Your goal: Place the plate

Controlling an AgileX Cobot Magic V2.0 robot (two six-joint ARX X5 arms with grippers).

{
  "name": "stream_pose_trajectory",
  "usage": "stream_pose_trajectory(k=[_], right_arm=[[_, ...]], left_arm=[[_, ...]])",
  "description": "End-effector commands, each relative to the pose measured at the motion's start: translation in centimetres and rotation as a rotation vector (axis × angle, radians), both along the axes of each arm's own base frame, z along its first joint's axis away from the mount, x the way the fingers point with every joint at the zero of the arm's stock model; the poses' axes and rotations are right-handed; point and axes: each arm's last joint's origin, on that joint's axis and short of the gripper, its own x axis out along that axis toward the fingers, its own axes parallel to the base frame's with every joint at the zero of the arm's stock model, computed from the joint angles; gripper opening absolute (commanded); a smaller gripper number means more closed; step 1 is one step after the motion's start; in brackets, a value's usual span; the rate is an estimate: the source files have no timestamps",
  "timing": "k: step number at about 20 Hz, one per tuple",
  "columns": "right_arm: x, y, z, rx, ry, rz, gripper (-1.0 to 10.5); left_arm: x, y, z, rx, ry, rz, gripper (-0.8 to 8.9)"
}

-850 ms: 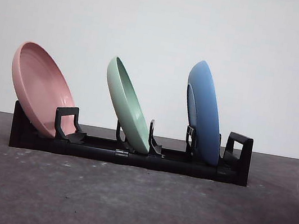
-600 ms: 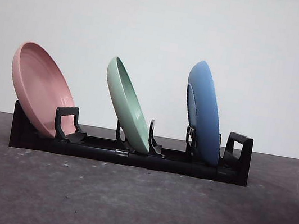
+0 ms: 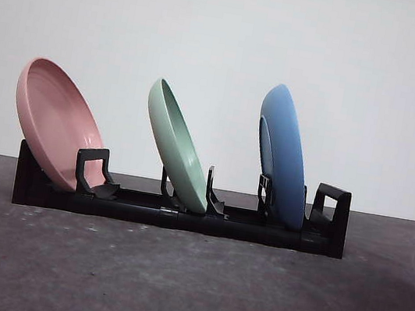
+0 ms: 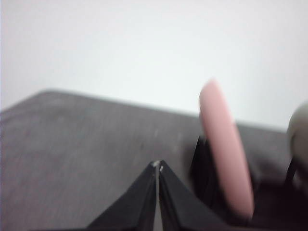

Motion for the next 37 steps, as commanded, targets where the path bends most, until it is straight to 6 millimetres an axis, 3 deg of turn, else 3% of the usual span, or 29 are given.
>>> stream_pose_trajectory(k=[1,5,10,19,28,30,32,34,37], right_arm=[[-0.1,0.0,0.8,0.044,-0.091,0.002,0.2],[-0.5,0.0,2.7,0.177,-0.205,0.036,0.2],[-1.7,0.2,6.2,0.208,-0.128,0.130,0.2],[-2.7,1.2,12.4,0.112,0.097,0.460,0.2],[-1.5,1.8,16.1,0.080,0.418,0.658,0.2],[-1.0,1.9,16.5,0.060,0.463,0.668,0.2],[-0.4,2.0,16.8,0.034,0.494,0.680,0.4],[0.2,2.2,17.0,0.027,0.515,0.676,1.5],[1.2,2.3,17.2,0.073,0.569,0.652,3.0]], left_arm=[[0.0,0.0,0.6,-0.065,-0.104,-0.008,0.07],[-0.6,0.0,2.6,-0.261,-0.219,-0.051,0.07],[-1.6,-0.1,5.2,-0.371,-0.129,-0.080,0.10],[-4.2,-0.7,12.4,-0.084,0.110,-0.231,0.12],[-3.7,-1.0,16.1,0.093,0.498,-0.342,0.15],[-3.2,-1.0,16.5,0.123,0.583,-0.364,0.95],[-2.6,-1.0,16.7,0.141,0.649,-0.378,2.47],[-2.0,-1.0,16.9,0.164,0.685,-0.390,3.76],[-1.3,-1.0,17.4,0.189,0.677,-0.396,4.01]])
